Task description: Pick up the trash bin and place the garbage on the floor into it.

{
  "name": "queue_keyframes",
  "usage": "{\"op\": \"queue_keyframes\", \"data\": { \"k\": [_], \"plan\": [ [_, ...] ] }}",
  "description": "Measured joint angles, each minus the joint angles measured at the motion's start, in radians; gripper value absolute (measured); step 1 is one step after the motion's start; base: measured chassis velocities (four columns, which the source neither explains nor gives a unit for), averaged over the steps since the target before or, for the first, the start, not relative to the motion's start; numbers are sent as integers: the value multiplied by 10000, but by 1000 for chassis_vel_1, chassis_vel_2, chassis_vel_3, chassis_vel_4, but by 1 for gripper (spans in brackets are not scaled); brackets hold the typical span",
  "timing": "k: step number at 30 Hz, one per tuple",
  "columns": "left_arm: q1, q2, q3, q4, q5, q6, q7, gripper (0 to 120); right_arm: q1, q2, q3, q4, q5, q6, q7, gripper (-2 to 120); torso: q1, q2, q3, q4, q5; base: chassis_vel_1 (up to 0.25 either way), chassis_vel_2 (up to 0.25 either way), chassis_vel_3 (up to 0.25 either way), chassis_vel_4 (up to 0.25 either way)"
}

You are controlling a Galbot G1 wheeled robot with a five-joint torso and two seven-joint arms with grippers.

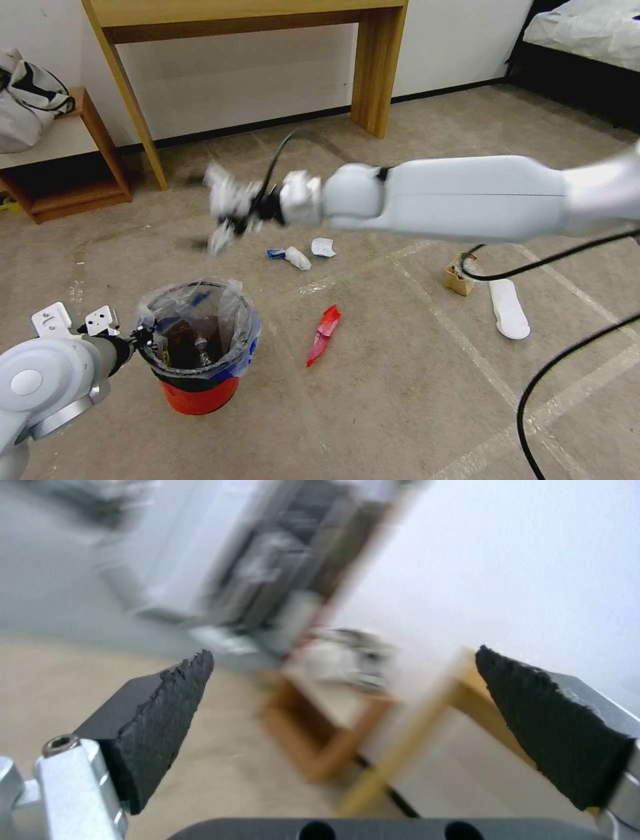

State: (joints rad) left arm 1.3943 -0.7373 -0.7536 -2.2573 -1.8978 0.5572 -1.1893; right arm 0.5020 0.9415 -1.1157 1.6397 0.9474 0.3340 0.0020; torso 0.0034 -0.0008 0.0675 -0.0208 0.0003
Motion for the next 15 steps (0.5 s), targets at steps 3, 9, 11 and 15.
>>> {"op": "queue_keyframes", "data": {
  "k": [3,9,11,15],
  "plan": [
    [-40,67,-20,3,-142,-54,-17,4,-1818,-1202,2053,560,15,-199,714,100,0,0,1,6,3,0,0,0,0],
    [-49,-27,-2,21,-233,-97,-25,4,-6634,-3311,6317,851,-635,-130,1835,100,0,0,2,0,12,0,0,0,0],
    [-21,-161,1,41,-216,-100,6,4,-8956,-3799,8059,829,-1215,129,2313,100,-1,0,-1,-13,-1,0,0,0,0],
    [104,-346,-93,-13,-122,-99,17,4,-10370,-3787,8922,846,-1512,360,2973,100,-1,0,1,-2,4,0,0,0,0]
  ]
}}
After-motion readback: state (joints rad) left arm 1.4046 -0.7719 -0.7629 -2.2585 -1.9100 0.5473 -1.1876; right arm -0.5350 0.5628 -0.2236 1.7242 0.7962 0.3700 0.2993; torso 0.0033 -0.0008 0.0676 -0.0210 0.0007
